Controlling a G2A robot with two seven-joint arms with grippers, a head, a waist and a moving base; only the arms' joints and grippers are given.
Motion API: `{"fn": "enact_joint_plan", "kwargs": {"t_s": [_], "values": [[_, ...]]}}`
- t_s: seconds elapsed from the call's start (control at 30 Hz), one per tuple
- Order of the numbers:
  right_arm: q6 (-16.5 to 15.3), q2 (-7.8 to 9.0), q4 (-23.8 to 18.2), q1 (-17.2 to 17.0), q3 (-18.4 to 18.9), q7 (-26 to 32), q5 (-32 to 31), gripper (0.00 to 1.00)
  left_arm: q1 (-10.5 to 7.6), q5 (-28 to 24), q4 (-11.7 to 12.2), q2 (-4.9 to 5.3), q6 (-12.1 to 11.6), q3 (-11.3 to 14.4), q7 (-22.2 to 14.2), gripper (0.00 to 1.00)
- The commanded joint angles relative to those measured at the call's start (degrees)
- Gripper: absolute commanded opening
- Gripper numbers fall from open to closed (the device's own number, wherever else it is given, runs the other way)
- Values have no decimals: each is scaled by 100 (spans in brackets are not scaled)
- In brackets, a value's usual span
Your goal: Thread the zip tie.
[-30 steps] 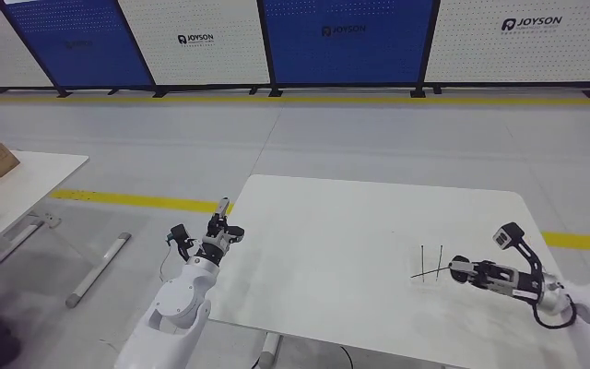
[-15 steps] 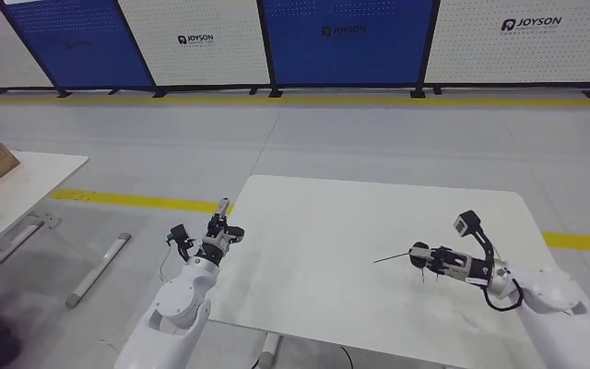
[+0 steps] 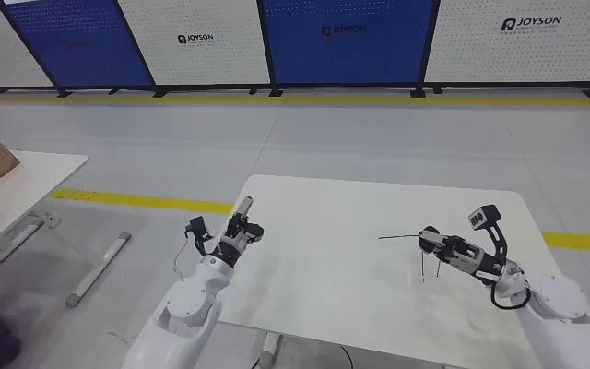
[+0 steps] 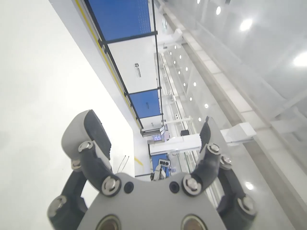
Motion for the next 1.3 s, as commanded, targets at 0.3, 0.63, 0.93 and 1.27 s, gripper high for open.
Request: {"fn": "enact_joint_plan", "kwargs": {"t_s": [0.3,0.63,0.93,1.27], "values": [[5,-118,191,77,-109,56,-55,0,-210,764,73,-27,191,877,-651,100],[18,-131,88,7,-136,-100,-128,0,-221,743,83,-31,177,918,-687,100],[0,-323,150,140,-701,-314,-537,0,-579,956,334,-80,64,1604,-1183,100],[18,-428,374,277,-897,-391,-624,0,-952,763,674,-157,185,1985,-1116,100]]}}
